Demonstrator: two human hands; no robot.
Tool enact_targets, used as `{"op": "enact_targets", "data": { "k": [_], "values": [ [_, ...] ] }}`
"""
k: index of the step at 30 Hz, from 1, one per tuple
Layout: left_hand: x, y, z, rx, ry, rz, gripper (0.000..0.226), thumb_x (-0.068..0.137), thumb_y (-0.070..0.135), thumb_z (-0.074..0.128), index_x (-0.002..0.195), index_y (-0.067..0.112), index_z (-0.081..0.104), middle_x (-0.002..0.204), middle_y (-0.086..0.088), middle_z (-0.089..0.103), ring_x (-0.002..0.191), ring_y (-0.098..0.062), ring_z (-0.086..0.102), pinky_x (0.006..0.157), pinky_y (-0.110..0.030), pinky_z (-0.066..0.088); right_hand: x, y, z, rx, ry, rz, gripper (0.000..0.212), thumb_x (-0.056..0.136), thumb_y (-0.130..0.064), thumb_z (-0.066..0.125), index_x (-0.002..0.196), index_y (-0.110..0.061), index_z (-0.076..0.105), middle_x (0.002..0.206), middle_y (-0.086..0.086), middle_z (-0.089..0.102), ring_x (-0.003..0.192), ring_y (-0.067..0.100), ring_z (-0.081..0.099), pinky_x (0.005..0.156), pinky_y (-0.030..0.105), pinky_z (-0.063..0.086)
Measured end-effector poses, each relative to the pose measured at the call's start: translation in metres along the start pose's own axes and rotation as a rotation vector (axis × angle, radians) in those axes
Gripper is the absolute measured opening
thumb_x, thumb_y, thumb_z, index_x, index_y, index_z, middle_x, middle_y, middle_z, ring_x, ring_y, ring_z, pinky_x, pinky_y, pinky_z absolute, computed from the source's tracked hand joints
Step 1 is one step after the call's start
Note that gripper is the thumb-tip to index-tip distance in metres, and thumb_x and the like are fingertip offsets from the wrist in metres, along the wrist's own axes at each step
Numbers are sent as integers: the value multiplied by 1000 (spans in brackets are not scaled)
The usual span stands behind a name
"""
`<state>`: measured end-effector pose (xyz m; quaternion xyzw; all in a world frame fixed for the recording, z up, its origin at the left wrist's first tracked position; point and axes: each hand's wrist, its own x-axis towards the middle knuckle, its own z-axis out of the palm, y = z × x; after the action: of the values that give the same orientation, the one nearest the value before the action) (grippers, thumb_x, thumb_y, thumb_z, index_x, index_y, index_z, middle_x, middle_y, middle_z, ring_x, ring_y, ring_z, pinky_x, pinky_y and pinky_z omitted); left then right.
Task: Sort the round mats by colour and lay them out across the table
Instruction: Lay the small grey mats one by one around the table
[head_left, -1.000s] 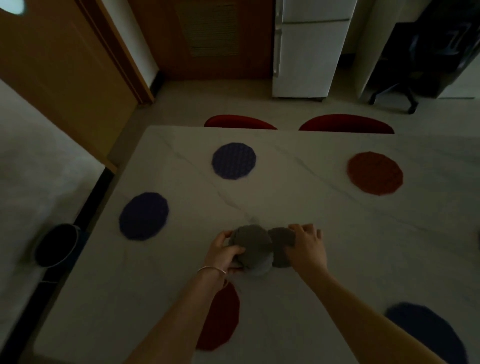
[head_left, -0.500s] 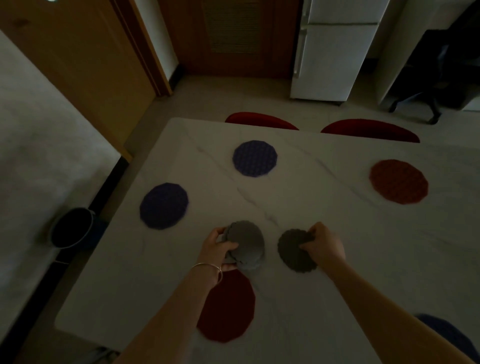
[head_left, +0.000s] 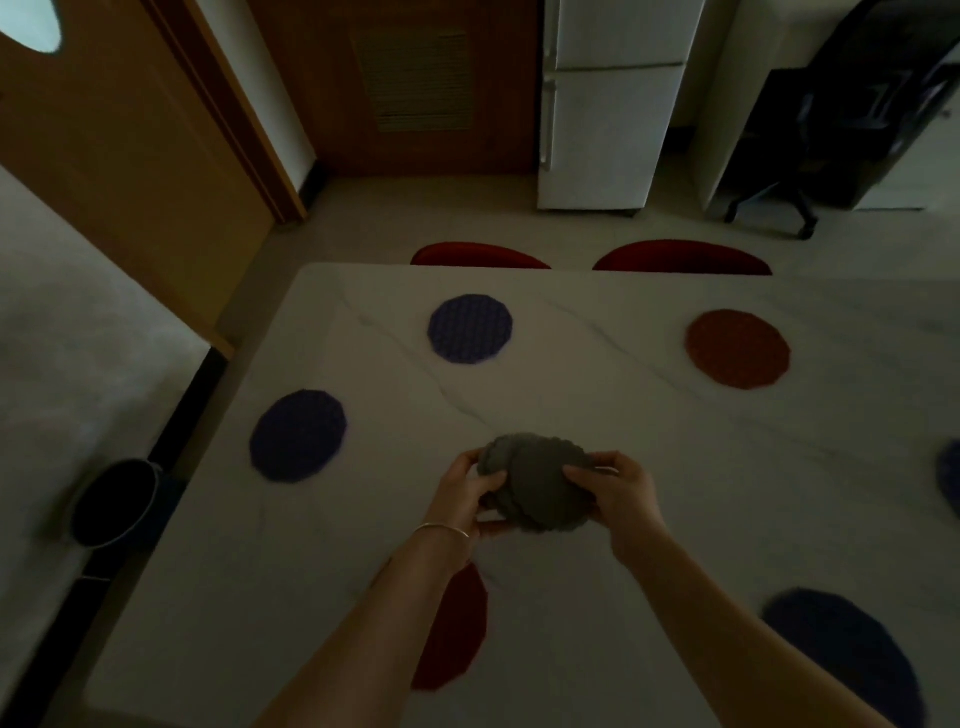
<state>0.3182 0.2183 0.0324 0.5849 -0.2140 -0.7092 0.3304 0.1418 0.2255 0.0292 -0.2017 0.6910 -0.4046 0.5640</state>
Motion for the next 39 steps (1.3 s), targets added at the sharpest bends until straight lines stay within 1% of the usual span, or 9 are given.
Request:
{"op": "enact_targets", "data": {
  "k": [3,8,10,14,22,27,31,34,39],
  "values": [
    [-5,-4,9,49,1,-4,25,86,13,64,106,27,57,110,-6,64,97,-30,64,64,-43,59,-7,10,0,-128,78,-47,22,72,-11,78,83,-5,60,89,19,66,85,35,65,77,52,57],
    [-12,-9,6,95,71,40,24,86,6,60,99,27,59,109,-12,63,97,-33,63,66,-48,60,-9,10,-7,-396,110,-209,23,74,-33,76,80,-13,66,71,1,64,68,21,61,62,36,52],
    [-16,-8,-1,75,89,54,24,86,7,60,99,27,59,110,-11,63,97,-31,63,60,-42,59,-2,11,-14,-516,146,-258,23,82,-37,67,98,-19,66,89,1,64,82,21,62,71,37,54],
    [-21,-9,-21,40,131,74,24,86,8,61,98,29,59,114,-9,61,101,-31,61,63,-44,59,16,18,-20,-932,88,-184,56,83,-33,68,132,-17,47,134,15,46,126,34,42,99,45,46],
    [-32,-22,-66,-85,222,39,26,87,6,61,98,29,57,116,-10,54,98,-33,60,65,-49,59,15,13,13,-1223,55,-148,79,68,-45,79,129,-10,42,133,16,39,128,36,35,93,48,48],
    [-38,-27,-89,-146,247,47,26,87,3,60,96,28,57,105,-8,58,88,-30,62,51,-41,58,19,11,19,-1124,106,-72,92,63,-33,86,131,1,34,135,24,37,128,42,34,102,49,40],
    [-43,-29,-101,-158,242,42,25,88,4,60,96,27,57,106,-8,59,90,-30,62,54,-43,57,11,22,19,-923,126,-161,43,79,-17,71,110,-6,43,111,21,55,92,36,58,73,43,51],
    [-47,-29,-104,-153,209,35,23,88,6,59,98,27,58,107,-8,60,93,-32,62,58,-43,58,-2,32,14,-735,152,-200,29,84,-14,66,106,-10,48,101,16,62,75,26,54,59,33,47],
    [-54,-30,-104,-142,144,8,38,87,8,61,122,19,52,120,-14,56,105,-37,59,65,-46,57,-29,48,-6,-271,185,-26,30,83,-11,69,108,-8,54,109,18,61,94,34,62,82,49,56]
  ]
}}
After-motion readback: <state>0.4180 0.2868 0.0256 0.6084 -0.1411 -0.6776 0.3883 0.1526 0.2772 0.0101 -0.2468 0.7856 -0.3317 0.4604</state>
